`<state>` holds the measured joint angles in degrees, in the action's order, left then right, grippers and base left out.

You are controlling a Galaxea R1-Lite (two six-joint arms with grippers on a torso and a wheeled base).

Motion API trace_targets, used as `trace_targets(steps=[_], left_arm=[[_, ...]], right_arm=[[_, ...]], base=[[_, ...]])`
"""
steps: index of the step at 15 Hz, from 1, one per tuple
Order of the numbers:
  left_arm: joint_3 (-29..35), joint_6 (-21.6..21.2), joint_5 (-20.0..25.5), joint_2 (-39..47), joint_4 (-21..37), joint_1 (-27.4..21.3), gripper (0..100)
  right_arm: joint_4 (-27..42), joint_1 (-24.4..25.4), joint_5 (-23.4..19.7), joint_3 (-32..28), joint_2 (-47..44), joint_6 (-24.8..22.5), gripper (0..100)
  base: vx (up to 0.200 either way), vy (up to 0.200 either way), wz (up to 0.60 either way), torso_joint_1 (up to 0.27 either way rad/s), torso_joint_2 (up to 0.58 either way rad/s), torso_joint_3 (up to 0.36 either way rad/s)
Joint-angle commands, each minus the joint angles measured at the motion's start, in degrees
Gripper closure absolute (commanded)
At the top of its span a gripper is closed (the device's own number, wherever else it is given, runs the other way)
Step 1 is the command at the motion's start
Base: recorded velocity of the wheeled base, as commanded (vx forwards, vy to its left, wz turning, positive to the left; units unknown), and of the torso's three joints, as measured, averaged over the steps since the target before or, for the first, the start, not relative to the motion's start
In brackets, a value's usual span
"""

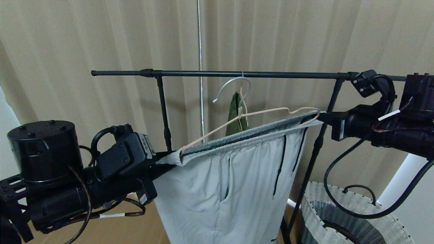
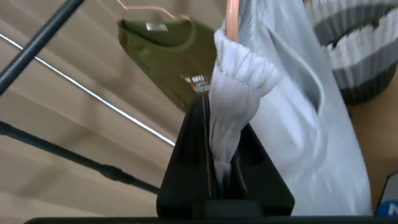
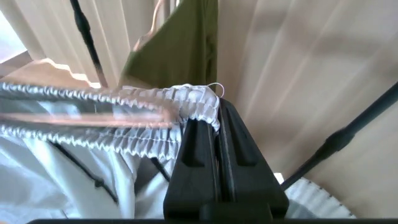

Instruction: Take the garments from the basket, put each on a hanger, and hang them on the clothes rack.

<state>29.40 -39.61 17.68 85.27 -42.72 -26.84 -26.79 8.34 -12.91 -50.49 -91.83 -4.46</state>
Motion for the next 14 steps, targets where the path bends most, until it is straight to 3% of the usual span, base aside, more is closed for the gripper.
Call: trace_targets(steps=[1, 8, 12, 14], left_arm=[[-0.2, -1.1, -0.3, 1.2, 1.1, 1.3, 100], [-0.2, -5.5, -3.2, 1.1, 6.3, 4.3, 100], [-0.4, -7.2, -3.6, 0.8, 9.3, 4.2, 100], [-0.2, -7.6, -3.6, 0.8, 10.9, 4.2, 100]], right_arm=[[0.0, -0.5, 0.0, -0.7, 0.2, -0.8, 100], [1.0, -0.3, -0.3, -0.1, 1.4, -3.3, 100], [5.0, 8.1, -0.4, -0.7, 3.0, -8.3, 100], [5.0, 9.5, -0.3, -1.0, 3.0, -11.8, 100]], base=[[0.0, 0.0, 0.0, 0.0, 0.0, 0.0], [0.0, 0.0, 0.0, 0.0, 0.0, 0.0], [0.0, 0.0, 0.0, 0.0, 0.0, 0.0], [0.0, 0.0, 0.0, 0.0, 0.0, 0.0]])
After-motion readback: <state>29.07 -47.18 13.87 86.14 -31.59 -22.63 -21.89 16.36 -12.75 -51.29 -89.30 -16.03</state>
